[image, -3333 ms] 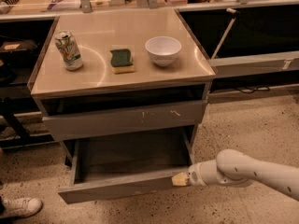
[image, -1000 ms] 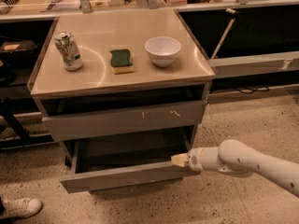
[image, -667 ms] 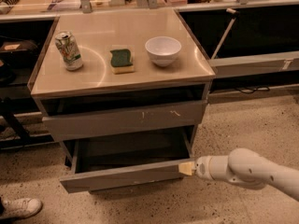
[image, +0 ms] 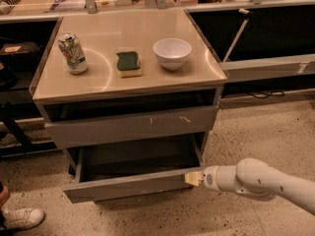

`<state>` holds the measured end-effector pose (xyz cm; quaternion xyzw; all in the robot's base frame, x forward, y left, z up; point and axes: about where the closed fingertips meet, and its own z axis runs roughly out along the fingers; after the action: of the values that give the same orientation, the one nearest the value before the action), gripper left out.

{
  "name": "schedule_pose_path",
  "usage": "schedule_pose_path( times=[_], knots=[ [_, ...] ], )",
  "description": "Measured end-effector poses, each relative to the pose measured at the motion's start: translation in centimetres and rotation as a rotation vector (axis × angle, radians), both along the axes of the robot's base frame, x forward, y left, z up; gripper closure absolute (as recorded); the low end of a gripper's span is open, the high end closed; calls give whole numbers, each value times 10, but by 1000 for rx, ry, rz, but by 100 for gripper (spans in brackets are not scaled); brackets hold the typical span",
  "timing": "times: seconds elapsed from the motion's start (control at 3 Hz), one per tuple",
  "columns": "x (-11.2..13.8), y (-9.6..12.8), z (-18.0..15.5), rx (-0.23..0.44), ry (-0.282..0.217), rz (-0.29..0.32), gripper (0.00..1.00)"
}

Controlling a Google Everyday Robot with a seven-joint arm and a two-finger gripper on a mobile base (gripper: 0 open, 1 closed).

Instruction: Close middle drawer

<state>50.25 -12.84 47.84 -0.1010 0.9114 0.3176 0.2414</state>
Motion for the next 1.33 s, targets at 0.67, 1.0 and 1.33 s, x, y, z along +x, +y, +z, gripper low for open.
schedule_pose_path(
  times=[0.67,1.0,1.33],
  knots=[
    [21,15,-38,16,17,-65,100],
    [28,25,-52,22,20,-79,100],
    [41,34,-53,28,0,-80,100]
  ],
)
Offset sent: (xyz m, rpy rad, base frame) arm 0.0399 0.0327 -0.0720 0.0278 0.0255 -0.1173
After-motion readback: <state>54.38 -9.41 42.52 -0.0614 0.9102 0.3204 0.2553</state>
